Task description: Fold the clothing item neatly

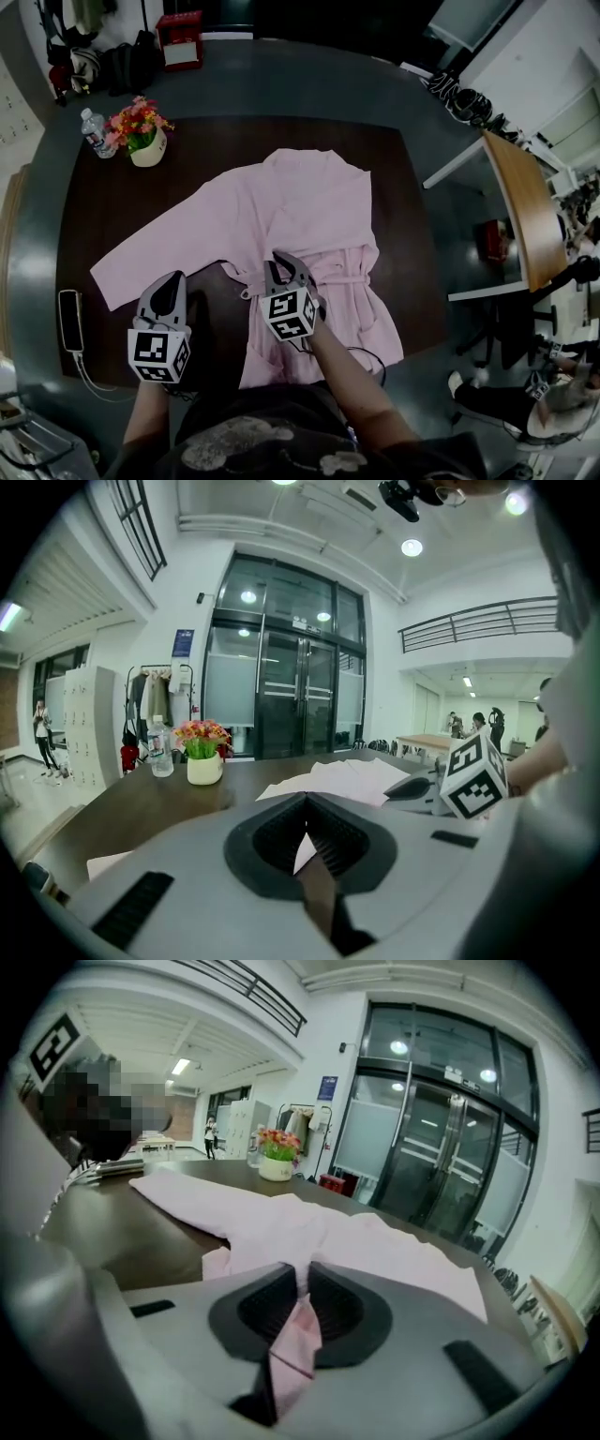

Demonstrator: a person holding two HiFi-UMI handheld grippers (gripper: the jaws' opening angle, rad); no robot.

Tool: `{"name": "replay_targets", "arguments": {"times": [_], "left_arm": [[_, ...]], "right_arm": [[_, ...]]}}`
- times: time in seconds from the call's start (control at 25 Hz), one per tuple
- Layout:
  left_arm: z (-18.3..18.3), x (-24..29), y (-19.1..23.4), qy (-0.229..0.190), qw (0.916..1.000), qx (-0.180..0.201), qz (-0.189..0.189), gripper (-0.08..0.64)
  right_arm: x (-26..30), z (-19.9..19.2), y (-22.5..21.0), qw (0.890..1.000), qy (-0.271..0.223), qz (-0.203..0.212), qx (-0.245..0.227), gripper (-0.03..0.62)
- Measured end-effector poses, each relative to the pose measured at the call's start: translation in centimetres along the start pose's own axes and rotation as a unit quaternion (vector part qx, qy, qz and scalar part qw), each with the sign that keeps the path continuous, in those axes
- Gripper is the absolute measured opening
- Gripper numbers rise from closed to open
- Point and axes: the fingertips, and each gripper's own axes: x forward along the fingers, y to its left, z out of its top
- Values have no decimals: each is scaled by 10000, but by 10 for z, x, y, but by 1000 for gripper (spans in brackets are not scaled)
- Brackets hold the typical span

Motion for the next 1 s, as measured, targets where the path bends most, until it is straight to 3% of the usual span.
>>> {"name": "replay_targets", "arguments": {"times": [0.08,0.2,0.36,0.48,0.72,0.88,1.0], "left_arm": [[-3,4,1,47,10000,-7,-32,11],[-6,7,4,75,10000,-31,-26,11],[-8,23,18,10,10000,-79,11,9],[-26,8,13,264,9992,-303,37,11],[-12,18,48,-6,9992,-243,330,11],[-34,3,44,275,9976,-502,380,11],[-23,8,52,156,9981,-409,423,10]], "right_arm": [[0,-6,11,9997,95,202,-124,25],[-9,-12,17,9991,132,351,-185,88],[-11,-1,-3,9997,-91,224,58,135],[-40,-17,5,9991,112,373,191,157],[-28,18,-32,9904,-732,258,1141,160],[-17,-29,-64,9839,38,-107,1784,160],[16,-41,-83,9746,567,-32,2168,160]]}}
